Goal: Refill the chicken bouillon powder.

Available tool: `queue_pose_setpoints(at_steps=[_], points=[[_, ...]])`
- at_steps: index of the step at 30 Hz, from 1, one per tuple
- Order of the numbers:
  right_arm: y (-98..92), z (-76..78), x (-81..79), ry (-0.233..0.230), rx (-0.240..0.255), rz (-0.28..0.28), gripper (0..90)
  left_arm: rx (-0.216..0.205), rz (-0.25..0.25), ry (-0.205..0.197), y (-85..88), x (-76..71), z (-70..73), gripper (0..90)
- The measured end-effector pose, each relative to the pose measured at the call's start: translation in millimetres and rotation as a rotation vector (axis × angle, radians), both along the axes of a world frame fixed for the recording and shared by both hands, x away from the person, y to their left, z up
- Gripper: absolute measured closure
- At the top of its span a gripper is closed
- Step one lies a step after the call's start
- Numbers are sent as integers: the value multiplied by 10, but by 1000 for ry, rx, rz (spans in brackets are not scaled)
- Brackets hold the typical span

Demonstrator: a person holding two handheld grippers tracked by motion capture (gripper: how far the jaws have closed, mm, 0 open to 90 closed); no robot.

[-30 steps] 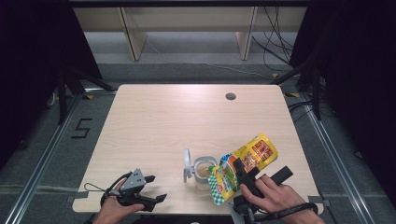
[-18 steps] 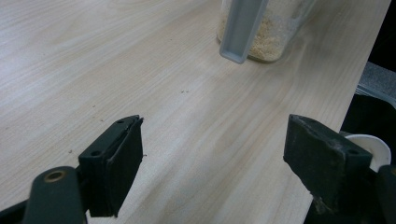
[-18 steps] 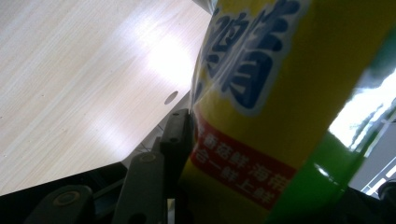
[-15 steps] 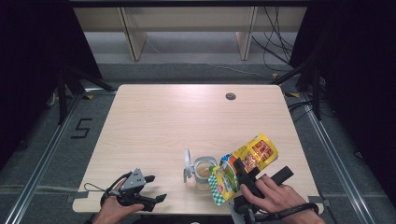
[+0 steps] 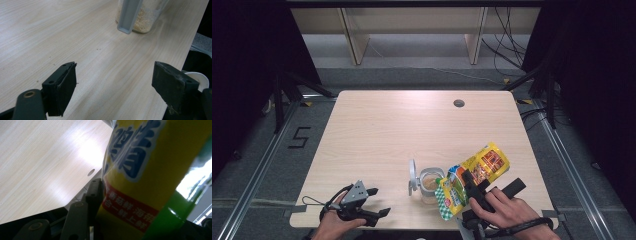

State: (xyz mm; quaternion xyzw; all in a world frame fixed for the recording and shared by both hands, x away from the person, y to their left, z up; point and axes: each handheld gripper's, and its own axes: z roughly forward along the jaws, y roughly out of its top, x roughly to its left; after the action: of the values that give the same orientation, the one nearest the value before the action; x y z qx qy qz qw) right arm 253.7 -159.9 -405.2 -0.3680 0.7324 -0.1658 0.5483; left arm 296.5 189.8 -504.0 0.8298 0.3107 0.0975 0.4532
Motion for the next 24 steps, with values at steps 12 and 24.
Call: queue_pose_setpoints(at_steps=[12, 24], points=[[7, 2, 7, -7, -3, 8, 627, 2, 2, 1, 2, 3, -1, 193], [11, 14, 15, -10, -3, 9, 627, -21, 6, 2, -8, 0, -9, 192]])
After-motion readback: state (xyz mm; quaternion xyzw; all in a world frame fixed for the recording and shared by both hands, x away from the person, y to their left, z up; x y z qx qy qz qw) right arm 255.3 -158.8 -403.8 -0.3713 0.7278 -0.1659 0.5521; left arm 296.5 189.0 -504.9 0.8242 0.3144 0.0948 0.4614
